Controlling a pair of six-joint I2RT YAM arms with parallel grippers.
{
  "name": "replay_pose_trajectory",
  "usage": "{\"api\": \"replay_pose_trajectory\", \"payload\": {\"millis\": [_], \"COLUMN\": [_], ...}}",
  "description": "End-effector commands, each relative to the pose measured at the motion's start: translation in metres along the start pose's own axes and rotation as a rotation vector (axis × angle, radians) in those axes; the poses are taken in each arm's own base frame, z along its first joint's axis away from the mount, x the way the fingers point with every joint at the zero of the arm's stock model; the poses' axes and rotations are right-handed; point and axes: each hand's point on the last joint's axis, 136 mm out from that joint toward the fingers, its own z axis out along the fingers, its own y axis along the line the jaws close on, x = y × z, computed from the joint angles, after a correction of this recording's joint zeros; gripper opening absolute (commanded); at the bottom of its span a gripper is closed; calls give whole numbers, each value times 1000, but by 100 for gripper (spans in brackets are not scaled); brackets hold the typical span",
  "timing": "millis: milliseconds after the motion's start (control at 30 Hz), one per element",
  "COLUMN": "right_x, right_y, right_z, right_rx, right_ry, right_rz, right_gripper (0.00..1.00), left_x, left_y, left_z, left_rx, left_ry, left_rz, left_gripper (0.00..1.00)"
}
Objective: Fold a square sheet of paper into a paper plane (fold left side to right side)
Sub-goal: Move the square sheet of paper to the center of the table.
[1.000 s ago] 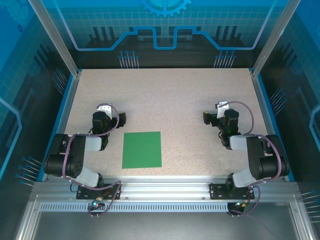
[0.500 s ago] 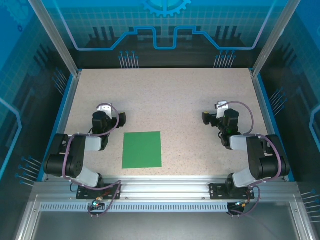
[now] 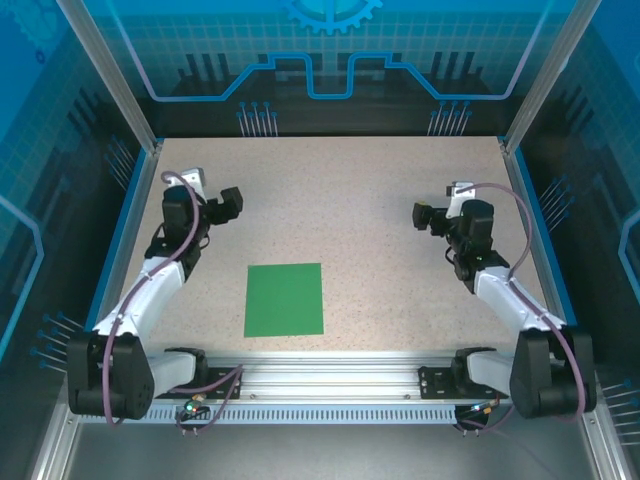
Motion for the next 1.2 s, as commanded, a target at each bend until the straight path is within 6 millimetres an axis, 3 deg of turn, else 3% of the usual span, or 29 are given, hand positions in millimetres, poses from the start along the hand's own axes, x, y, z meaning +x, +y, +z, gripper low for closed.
{"api": "replay_pose_trajectory", "payload": {"millis": [0, 200, 400, 500, 633, 800, 1167], "right_x": [28, 34, 44, 47, 50, 53, 55], "right_y": [24, 55, 55, 56, 55, 54, 51], "right_z": [-18, -43, -49, -49, -50, -53, -60], "right_rx": [-39, -74, -53, -47, -37, -27, -15], "right_ry": [170, 230, 255, 267, 279, 287, 289], "right_rz": [107, 77, 74, 76, 69, 66, 64], "right_gripper": [100, 100, 100, 100, 100, 100, 100], "left_x": [62, 121, 195, 222, 248, 268, 295], "left_y": [-9, -46, -77, -84, -86, -93, -111], "left_z": [-19, -49, -64, -63, -59, -51, -29], "left_rx": [-21, -45, -13, -6, -19, -32, -52], "left_ry": [332, 625, 866, 950, 1028, 1068, 1102], "left_rz": [-82, 46, 134, 158, 182, 243, 324], "left_gripper": [99, 97, 85, 75, 61, 51, 39]}}
